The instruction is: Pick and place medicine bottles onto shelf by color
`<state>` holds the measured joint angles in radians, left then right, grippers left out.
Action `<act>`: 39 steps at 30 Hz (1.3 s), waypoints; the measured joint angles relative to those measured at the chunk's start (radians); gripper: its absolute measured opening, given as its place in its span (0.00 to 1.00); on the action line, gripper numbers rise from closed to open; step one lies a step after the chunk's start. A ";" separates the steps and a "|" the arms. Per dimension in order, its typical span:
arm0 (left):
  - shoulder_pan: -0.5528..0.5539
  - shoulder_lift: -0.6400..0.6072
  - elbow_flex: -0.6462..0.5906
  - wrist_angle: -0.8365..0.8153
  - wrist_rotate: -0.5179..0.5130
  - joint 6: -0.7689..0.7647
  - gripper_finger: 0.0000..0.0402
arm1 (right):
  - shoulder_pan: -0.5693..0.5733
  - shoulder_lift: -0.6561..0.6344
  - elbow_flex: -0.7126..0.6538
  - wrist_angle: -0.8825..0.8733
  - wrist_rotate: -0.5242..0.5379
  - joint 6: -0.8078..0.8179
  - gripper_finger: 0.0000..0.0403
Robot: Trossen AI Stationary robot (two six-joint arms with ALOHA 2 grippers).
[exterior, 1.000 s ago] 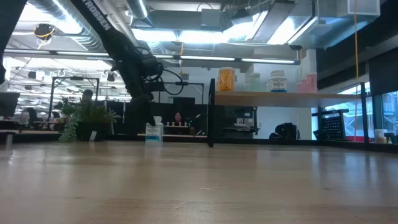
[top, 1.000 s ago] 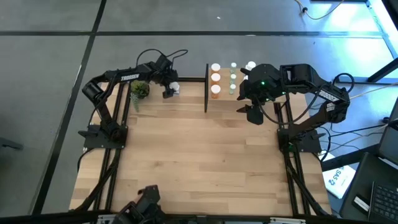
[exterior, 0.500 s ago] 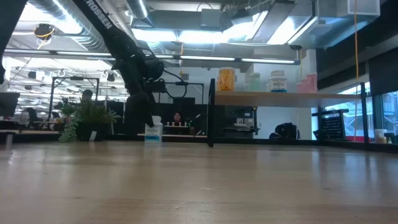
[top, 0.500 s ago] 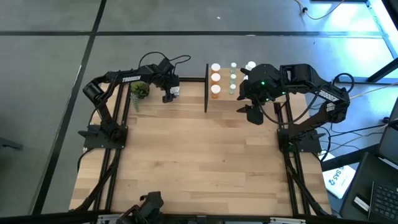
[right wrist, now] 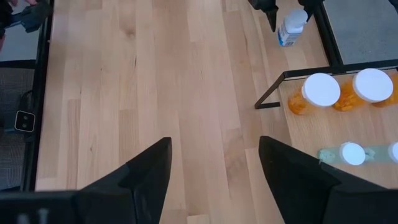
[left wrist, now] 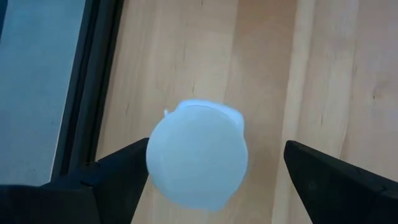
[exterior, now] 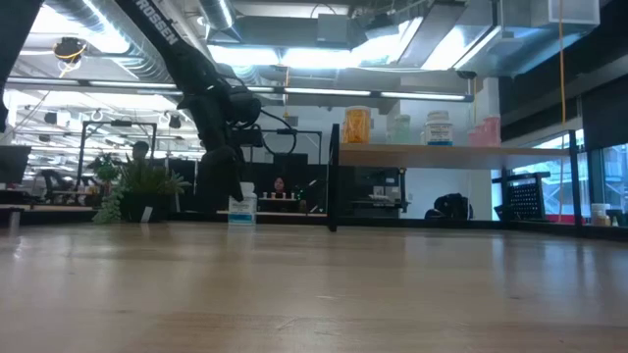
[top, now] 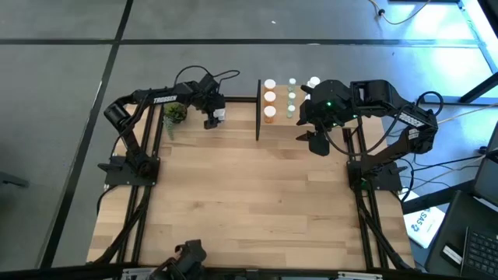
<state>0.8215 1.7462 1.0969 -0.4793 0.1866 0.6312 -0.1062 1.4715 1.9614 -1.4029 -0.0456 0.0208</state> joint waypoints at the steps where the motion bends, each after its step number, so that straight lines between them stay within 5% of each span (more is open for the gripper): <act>1: -0.001 0.000 0.000 0.000 0.000 -0.001 0.89 | 0.000 0.000 0.000 0.000 0.000 0.000 0.60; 26: -0.043 0.000 0.000 0.071 -0.098 -0.080 0.88 | 0.000 0.000 0.000 0.000 0.000 -0.002 0.60; 39: -0.043 0.000 0.000 0.067 -0.101 -0.079 0.62 | 0.000 0.000 0.000 0.000 0.000 0.000 0.60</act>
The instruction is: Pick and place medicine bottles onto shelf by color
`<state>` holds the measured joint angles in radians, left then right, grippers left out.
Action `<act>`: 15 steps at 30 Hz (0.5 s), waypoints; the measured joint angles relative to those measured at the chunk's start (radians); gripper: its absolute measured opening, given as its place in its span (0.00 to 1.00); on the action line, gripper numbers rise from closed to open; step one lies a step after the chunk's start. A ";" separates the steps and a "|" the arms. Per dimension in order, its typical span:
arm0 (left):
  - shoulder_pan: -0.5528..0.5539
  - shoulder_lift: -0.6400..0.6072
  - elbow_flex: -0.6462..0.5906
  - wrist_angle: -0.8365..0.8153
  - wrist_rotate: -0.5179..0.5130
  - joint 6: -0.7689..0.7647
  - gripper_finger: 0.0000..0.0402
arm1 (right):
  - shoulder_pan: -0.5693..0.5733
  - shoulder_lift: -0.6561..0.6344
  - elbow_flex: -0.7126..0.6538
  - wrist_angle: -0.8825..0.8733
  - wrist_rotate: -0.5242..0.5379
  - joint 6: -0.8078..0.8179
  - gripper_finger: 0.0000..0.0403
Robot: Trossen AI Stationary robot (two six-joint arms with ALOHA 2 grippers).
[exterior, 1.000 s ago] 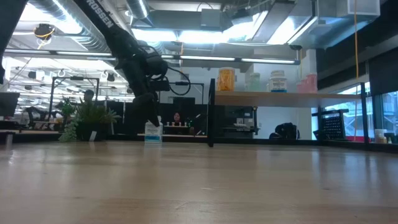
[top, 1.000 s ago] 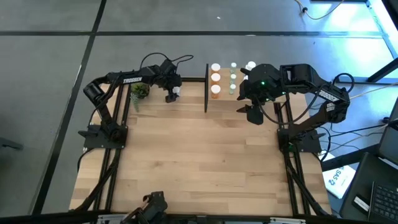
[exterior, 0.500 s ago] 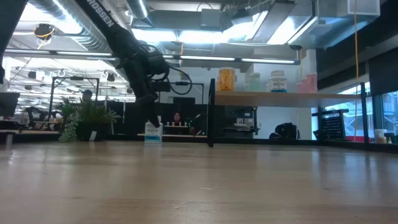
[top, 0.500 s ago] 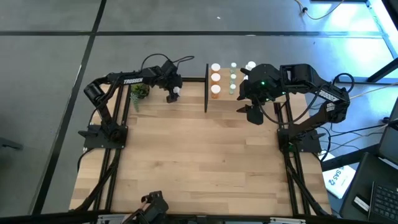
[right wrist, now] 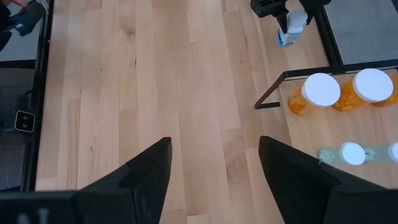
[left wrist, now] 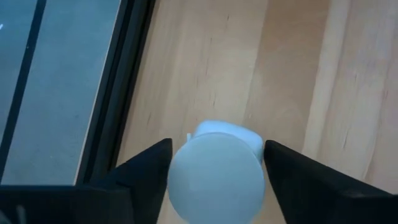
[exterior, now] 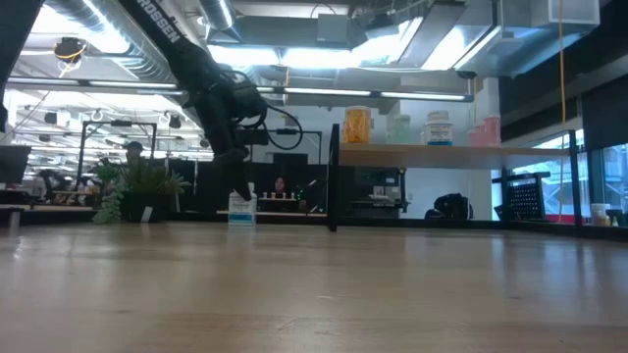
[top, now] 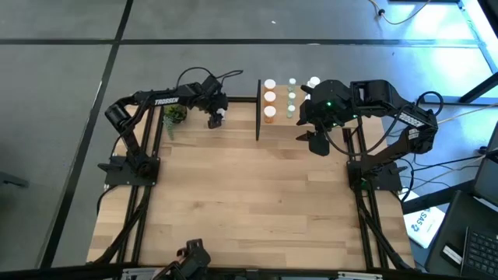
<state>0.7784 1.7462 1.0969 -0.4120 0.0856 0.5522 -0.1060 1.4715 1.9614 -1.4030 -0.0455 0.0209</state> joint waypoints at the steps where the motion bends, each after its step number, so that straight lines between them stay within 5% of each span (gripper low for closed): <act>1: 0.000 0.000 0.000 -0.003 0.000 0.000 0.60 | 0.000 0.000 0.000 0.000 0.000 -0.001 0.60; 15: -0.017 -0.001 0.002 -0.044 -0.001 0.000 0.46 | 0.000 0.000 0.000 0.000 0.000 -0.002 0.60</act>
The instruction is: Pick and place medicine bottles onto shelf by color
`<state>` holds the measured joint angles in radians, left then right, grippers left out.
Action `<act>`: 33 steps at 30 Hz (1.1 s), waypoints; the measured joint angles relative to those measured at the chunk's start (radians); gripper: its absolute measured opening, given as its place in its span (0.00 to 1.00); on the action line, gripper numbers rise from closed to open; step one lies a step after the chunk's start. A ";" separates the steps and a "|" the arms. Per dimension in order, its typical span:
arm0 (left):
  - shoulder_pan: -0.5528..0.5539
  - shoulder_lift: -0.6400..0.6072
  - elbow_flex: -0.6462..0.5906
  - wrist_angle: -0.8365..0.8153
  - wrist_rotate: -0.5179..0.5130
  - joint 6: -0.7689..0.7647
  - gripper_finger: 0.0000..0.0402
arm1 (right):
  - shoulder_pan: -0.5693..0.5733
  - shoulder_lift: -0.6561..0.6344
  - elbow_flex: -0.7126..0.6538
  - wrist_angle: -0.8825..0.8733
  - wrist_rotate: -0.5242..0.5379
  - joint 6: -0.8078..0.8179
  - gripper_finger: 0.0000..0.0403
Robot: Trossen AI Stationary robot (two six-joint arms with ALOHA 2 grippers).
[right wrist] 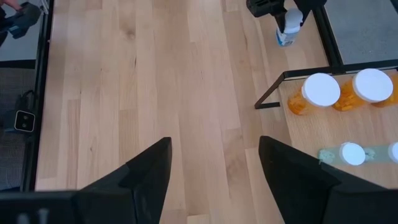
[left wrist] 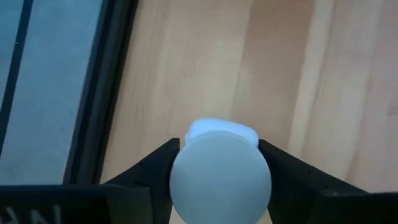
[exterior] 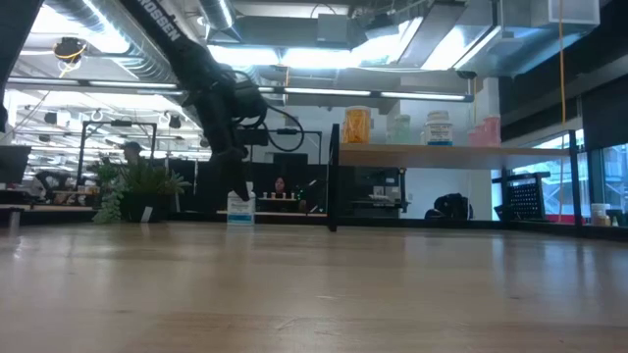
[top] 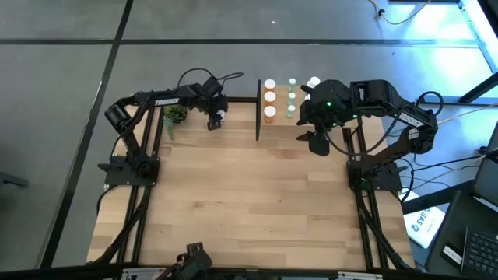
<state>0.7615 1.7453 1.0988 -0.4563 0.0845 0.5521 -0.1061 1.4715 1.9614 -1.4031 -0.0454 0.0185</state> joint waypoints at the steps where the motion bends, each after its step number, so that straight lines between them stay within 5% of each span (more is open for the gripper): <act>1: -0.005 -0.001 0.000 -0.004 -0.001 -0.001 0.46 | 0.000 0.000 0.000 0.000 0.000 0.001 0.60; 22: -0.160 -0.037 -0.003 -0.049 -0.078 -0.110 0.41 | 0.000 0.000 0.000 0.000 0.000 0.000 0.60; 33: -0.284 -0.148 -0.002 -0.129 -0.114 -0.317 0.41 | 0.000 0.000 0.000 0.000 0.000 0.000 0.60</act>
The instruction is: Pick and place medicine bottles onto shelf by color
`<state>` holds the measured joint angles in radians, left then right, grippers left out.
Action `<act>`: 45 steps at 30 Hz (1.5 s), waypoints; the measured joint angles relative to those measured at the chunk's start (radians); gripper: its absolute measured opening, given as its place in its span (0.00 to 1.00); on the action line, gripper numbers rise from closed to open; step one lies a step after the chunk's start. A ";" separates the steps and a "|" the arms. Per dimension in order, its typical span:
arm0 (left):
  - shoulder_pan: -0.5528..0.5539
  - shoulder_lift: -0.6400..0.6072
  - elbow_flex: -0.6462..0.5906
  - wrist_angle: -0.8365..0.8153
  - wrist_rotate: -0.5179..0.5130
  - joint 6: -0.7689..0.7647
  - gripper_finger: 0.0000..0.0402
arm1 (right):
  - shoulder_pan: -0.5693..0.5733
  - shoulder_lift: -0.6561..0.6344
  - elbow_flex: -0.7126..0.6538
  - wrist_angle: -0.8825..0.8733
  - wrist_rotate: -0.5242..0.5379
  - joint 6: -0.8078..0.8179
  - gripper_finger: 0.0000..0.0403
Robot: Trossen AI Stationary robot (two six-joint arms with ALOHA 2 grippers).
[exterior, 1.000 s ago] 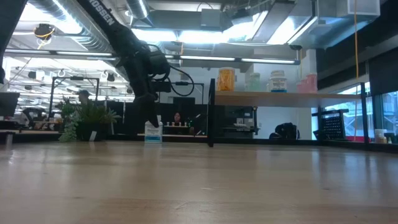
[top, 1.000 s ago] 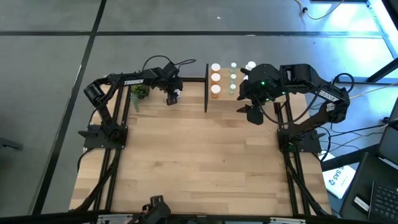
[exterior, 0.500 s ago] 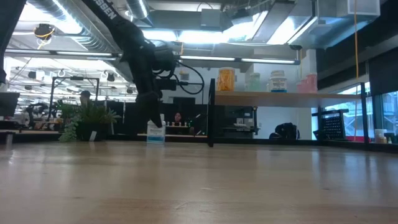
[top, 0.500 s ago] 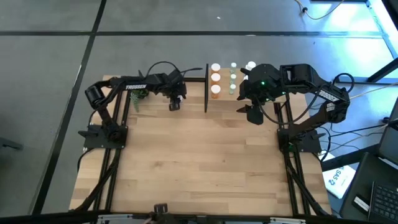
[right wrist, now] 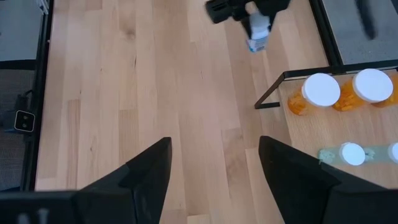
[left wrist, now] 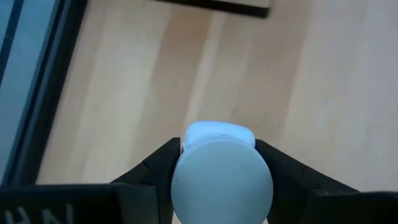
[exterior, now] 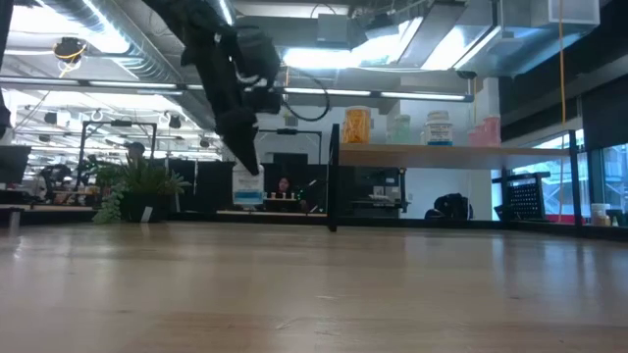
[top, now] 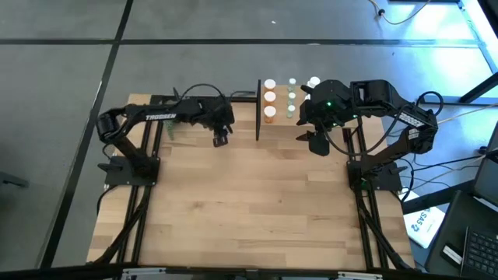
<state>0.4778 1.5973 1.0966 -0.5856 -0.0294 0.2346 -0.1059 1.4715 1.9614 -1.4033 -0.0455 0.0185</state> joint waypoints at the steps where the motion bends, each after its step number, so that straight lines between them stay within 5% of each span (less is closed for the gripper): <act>1: -0.025 -0.007 0.000 -0.005 -0.017 -0.019 0.41 | 0.000 0.000 0.000 0.000 0.000 0.001 0.60; 18: -0.422 -0.040 0.000 -0.002 -0.119 -0.355 0.41 | 0.000 0.000 0.000 0.000 0.000 -0.012 0.60; 31: -0.528 -0.019 0.002 0.012 -0.176 -0.515 0.41 | 0.000 0.000 0.000 0.001 -0.003 -0.071 0.60; 40: -0.575 -0.019 0.002 0.010 -0.176 -0.588 0.41 | 0.006 0.000 0.000 0.015 -0.364 -0.282 0.60; 45: -0.616 -0.019 0.002 0.011 -0.177 -0.640 0.41 | 0.006 0.000 0.000 0.018 -0.425 -0.311 0.60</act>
<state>-0.1385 1.5784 1.0981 -0.5751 -0.2063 -0.4052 -0.1001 1.4715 1.9614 -1.3856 -0.4708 -0.2929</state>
